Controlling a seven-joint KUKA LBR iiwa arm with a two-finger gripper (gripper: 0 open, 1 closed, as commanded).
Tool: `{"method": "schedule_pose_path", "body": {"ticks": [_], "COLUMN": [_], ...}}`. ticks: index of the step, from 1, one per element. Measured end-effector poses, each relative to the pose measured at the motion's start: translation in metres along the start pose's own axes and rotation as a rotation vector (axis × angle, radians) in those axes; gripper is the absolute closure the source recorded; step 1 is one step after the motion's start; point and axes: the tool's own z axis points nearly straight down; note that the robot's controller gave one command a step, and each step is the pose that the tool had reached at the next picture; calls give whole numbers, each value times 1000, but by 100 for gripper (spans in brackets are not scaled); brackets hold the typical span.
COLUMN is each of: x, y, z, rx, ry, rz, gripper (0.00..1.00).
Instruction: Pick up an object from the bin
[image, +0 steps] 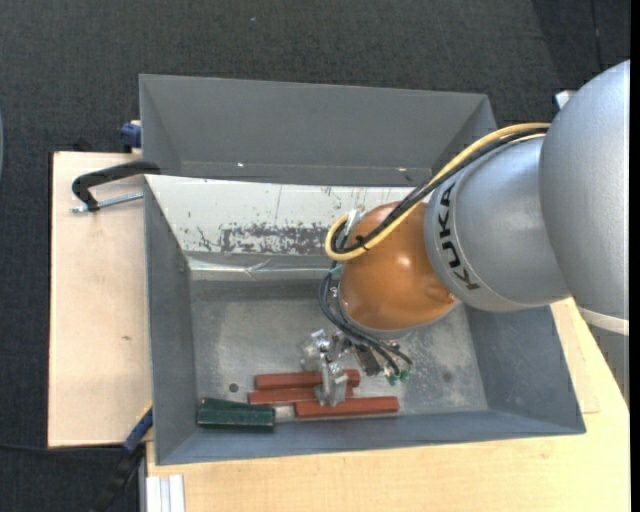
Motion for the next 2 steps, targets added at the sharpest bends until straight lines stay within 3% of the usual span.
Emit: {"method": "schedule_pose_path", "body": {"ticks": [1, 2], "x": [0, -73], "y": [0, -46], "z": [0, -151], "rx": [0, 2], "ry": [0, -4], "rz": [1, -9], "gripper": [100, 100]}}
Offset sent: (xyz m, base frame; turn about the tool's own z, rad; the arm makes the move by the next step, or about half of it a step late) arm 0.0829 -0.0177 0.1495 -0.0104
